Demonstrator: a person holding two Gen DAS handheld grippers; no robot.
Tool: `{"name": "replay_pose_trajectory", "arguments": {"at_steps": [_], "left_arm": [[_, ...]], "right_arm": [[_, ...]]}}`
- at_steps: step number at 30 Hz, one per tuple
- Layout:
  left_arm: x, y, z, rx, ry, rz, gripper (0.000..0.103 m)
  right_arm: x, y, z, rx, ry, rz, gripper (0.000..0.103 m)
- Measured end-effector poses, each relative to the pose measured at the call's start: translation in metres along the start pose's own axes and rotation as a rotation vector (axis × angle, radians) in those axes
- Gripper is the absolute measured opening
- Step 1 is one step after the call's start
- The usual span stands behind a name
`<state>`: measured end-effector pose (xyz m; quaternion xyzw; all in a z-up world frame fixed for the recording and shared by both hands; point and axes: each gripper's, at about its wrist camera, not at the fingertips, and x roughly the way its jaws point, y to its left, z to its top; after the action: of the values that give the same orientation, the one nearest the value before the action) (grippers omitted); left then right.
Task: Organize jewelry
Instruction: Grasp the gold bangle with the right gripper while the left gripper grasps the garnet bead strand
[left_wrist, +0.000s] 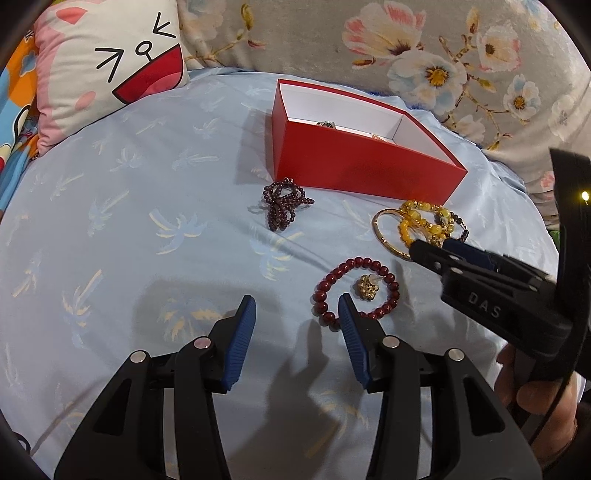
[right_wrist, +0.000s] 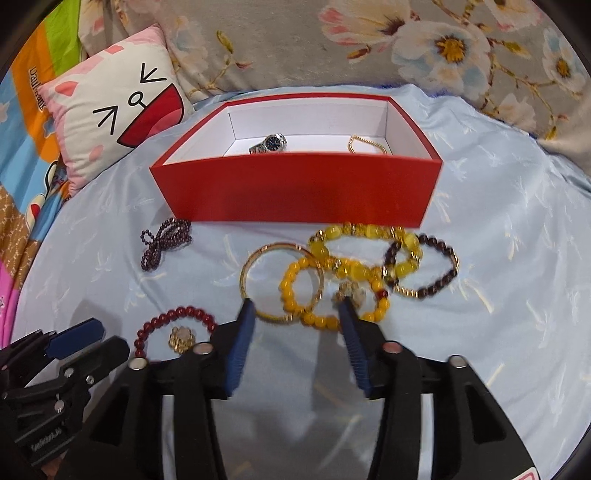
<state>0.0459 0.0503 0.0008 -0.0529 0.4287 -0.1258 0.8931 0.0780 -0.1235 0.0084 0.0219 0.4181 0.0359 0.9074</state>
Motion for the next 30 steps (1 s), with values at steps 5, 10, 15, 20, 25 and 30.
{"name": "replay_pose_trajectory", "arguments": {"at_steps": [5,10,15,20,25,30], "left_arm": [[0.000,0.002,0.002,-0.006,-0.001,0.002,0.044],[0.003,0.007,0.005,-0.018,0.002,0.003,0.044],[0.004,0.010,0.006,-0.033,0.005,0.006,0.044],[0.005,0.013,0.010,-0.044,0.002,0.010,0.044],[0.003,0.015,0.017,-0.066,-0.005,-0.007,0.044],[0.005,0.008,0.026,-0.041,-0.022,0.006,0.044]], "right_arm": [[0.018,0.010,0.009,-0.059,0.028,-0.016,0.061],[0.025,0.023,0.009,-0.117,0.018,-0.047,0.061],[0.027,0.021,0.012,-0.105,0.018,-0.031,0.055],[0.017,0.014,0.011,-0.063,-0.013,-0.005,0.054],[-0.010,-0.003,0.011,-0.010,-0.060,0.016,0.054],[-0.041,-0.027,-0.002,0.041,-0.086,0.016,0.055]]}}
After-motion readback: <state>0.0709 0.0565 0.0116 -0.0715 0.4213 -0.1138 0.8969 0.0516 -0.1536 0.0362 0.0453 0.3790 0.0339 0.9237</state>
